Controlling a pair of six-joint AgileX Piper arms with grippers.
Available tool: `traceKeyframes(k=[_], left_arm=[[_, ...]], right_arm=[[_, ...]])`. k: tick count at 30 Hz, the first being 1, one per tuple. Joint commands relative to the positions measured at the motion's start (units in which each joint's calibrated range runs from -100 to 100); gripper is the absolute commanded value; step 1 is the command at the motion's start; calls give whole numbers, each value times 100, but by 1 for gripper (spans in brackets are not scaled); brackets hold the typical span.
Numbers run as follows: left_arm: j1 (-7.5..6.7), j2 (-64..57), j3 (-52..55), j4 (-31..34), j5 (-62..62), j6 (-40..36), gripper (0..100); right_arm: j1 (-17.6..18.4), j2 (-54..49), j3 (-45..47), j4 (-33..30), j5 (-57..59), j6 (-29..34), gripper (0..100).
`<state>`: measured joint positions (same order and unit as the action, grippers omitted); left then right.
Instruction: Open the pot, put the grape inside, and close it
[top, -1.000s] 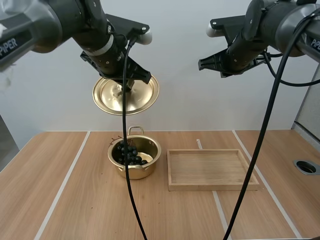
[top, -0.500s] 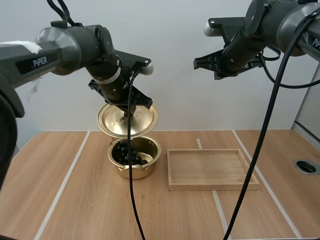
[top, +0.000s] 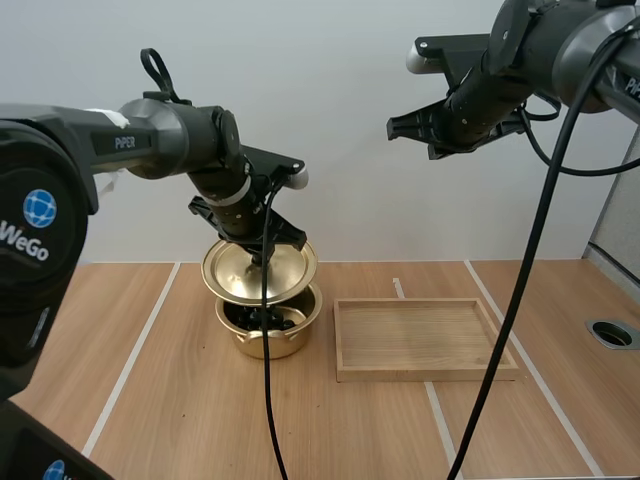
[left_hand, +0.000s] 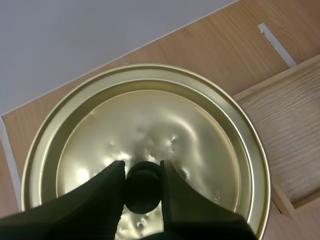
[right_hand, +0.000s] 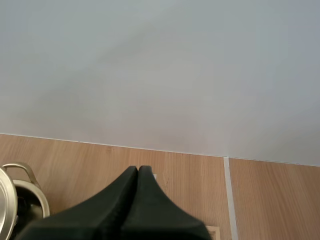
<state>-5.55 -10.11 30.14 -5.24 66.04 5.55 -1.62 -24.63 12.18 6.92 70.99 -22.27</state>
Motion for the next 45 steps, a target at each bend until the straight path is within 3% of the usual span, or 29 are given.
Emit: traceKeyframes(k=[1,45], left_arm=[[-14,35,147,-39,-561,-50,0],[-14,935,156,-276,-374,50,0]], right_arm=[[-24,-75,-34,51,7,-127,0],[-24,-75,-34,139,-29,-160,0]])
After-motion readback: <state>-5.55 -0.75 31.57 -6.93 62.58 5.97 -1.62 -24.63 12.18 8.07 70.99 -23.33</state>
